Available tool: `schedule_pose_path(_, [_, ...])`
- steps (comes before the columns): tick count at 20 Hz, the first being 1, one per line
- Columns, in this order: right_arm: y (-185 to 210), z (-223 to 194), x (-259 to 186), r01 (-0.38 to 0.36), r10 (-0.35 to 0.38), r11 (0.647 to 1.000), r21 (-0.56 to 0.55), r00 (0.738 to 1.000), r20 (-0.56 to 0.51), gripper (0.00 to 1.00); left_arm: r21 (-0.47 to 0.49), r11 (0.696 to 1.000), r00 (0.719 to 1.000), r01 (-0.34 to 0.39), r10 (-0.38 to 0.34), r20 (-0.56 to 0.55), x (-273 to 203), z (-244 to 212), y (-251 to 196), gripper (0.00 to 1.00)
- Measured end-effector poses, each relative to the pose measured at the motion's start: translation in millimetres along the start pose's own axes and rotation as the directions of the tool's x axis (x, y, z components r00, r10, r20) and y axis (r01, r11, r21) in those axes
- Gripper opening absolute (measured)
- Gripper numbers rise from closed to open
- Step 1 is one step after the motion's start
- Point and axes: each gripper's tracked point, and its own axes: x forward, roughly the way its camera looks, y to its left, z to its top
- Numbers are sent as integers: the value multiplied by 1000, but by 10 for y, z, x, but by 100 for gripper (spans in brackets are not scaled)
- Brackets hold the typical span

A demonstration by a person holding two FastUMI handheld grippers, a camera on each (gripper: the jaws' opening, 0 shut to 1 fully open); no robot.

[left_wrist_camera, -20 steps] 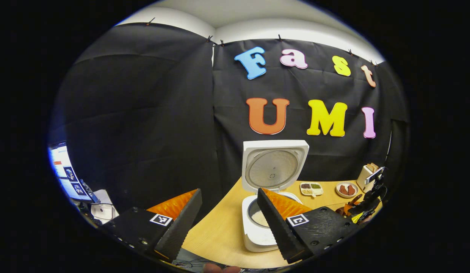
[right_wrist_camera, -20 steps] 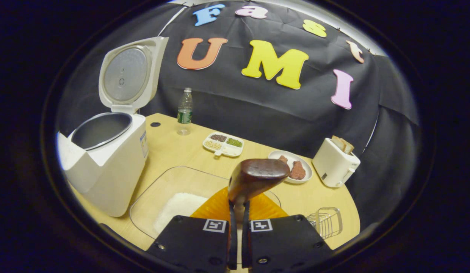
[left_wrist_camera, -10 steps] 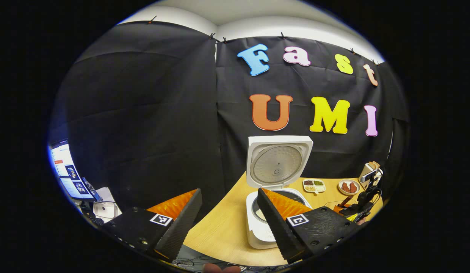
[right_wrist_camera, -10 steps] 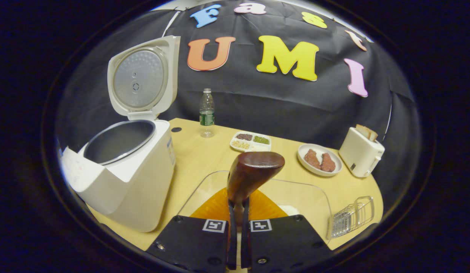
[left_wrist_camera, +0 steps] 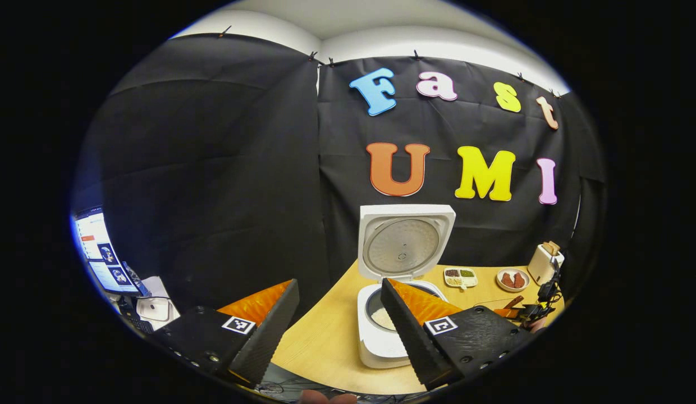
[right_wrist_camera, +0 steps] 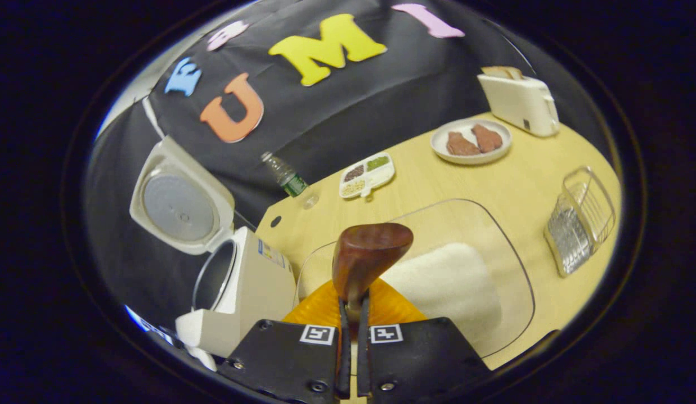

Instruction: Close the left gripper, press the button to open the rice cooker; take a wooden spoon from the chopstick holder with the right hand, scoop a spoonful of rice and pour it into the rice cooker, then put the wooden spoon back into the chopstick holder.

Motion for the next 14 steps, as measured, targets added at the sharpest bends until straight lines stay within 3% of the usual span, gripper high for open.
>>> schedule_pose_path(2, [-77, 45, -29, -31, 31, 990, 134, 1000, -2, 10, 5, 1000, 1000, 4, -4, 1, -19, 14, -81, 94])
schedule_pose_path(5, [-209, 171, -176, -57, 52, 969, 242, 998, 25, 10, 8, 1000, 1000, 18, -18, 4, -57, 45, -244, 94])
schedule_pose_path(9, [-281, 475, -408, -114, 93, 936, 332, 993, 79, 10, 3, 999, 999, 33, -33, 11, -119, 88, -471, 94])
schedule_pose_path(14, [-226, 969, -842, -181, 126, 913, 366, 977, 170, 10, -3, 999, 998, 48, -48, 38, -217, 132, -696, 94])
